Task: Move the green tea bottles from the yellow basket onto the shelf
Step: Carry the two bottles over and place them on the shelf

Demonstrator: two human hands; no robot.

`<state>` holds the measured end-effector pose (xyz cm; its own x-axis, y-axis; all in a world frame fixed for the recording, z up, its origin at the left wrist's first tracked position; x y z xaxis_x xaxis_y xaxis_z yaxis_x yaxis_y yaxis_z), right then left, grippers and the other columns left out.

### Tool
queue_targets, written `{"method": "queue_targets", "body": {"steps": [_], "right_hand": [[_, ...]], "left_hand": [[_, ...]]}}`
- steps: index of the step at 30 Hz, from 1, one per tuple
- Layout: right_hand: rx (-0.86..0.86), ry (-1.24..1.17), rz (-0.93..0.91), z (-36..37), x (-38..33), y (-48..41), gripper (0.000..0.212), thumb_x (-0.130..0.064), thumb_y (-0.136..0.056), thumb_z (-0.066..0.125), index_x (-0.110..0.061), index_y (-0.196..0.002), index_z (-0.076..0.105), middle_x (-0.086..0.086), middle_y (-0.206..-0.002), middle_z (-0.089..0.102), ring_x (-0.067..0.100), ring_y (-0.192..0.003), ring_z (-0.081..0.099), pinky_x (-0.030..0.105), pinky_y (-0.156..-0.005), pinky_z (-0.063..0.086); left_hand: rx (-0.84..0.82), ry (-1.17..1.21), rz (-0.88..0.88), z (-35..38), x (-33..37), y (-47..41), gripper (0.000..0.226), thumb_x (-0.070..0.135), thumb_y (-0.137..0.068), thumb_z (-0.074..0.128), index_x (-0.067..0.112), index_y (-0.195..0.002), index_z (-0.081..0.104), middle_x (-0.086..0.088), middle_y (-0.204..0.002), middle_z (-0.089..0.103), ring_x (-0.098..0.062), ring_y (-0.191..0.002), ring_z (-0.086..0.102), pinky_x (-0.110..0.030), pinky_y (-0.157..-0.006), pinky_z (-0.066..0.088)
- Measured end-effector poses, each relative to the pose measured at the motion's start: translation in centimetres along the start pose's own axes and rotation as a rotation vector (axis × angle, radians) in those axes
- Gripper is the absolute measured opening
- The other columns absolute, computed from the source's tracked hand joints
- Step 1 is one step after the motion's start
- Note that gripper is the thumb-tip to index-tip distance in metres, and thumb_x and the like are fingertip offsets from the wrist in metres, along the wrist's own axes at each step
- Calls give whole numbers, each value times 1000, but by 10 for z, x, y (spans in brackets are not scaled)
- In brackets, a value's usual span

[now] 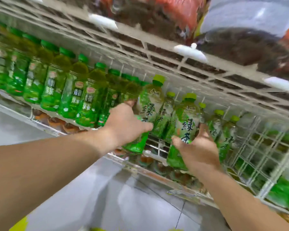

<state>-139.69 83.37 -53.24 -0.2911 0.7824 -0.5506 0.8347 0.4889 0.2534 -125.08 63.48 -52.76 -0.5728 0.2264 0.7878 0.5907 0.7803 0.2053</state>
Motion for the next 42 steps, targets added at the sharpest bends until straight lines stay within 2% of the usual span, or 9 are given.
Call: {"method": "queue_targets", "body": {"steps": [4, 9, 14, 19, 22, 25, 29, 32, 42], "right_hand": [[41, -74, -25, 12, 4, -38, 73, -42, -90, 69, -12, -146, 33, 7, -138, 49, 18, -115, 47, 24, -92, 36], [162, -110, -11, 29, 13, -76, 50, -33, -81, 80, -17, -113, 45, -11, -89, 48, 1, -71, 44, 22, -62, 32], [160, -119, 8, 59, 25, -87, 56, -32, -77, 82, -14, -117, 46, 6, -108, 61, 29, -99, 61, 38, -87, 51], [187, -119, -1, 68, 30, -89, 74, -36, -82, 78, -2, -135, 39, 13, -125, 54, 32, -113, 55, 41, -96, 47], [177, -78, -40, 74, 28, -94, 78, -35, -86, 75, -1, -141, 32, 14, -133, 48, 29, -116, 51, 31, -90, 41], [188, -38, -76, 82, 22, -96, 82, -39, -86, 74, -3, -145, 28, 15, -143, 41, 33, -130, 43, 40, -104, 42], [258, 64, -68, 82, 20, -97, 72, -42, -87, 72, -3, -136, 35, 15, -134, 48, 35, -124, 48, 44, -98, 46], [284, 19, -56, 80, 18, -97, 70, -42, -84, 74, -3, -131, 39, 15, -127, 52, 36, -119, 50, 49, -98, 46], [79, 26, -13, 100, 30, -95, 80, -41, -88, 66, -8, -148, 24, 14, -147, 37, 35, -130, 45, 47, -106, 43]], "left_hand": [[-33, -98, 60, 35, 0, -38, 40, 36, -66, 84, 22, -95, 60, 5, -85, 70, -13, -77, 67, -18, -56, 47], [-49, -213, 68, 73, -4, -70, 57, 37, -69, 84, 17, -113, 56, -1, -98, 67, -21, -86, 65, -32, -71, 55], [-57, -151, 96, 94, -13, -79, 45, 29, -78, 81, 13, -114, 58, -6, -105, 68, -24, -95, 67, -33, -77, 56], [-31, -155, 89, 97, -22, -77, 51, 35, -82, 81, 11, -116, 51, -2, -99, 60, -20, -90, 60, -29, -72, 47], [-36, -108, 86, 104, -26, -76, 67, 33, -82, 81, 13, -132, 41, -6, -116, 63, -27, -103, 64, -40, -85, 55], [-24, -97, 108, 110, -24, -75, 71, 28, -82, 81, 9, -133, 36, -12, -125, 59, -29, -110, 62, -37, -89, 53], [-28, -193, 142, 118, -23, -75, 66, 29, -86, 78, 6, -130, 34, -19, -134, 51, -32, -110, 61, -33, -82, 47], [-39, -354, 188, 121, -18, -76, 71, 35, -87, 74, 3, -136, 32, -18, -145, 37, -30, -123, 53, -34, -94, 47], [-88, -688, 302, 115, -19, -71, 100, 50, -90, 66, 3, -156, 7, -15, -146, 25, -32, -134, 39, -36, -109, 38]]}}
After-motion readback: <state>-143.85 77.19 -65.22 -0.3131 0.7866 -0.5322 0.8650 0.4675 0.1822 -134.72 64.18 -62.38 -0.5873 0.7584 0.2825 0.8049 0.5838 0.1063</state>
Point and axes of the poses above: each hand's wrist, its own y-axis away from the middle knuckle, its own z-axis out of the palm, x = y × z, the point moved 10 cm from there along -y, towards the middle knuckle
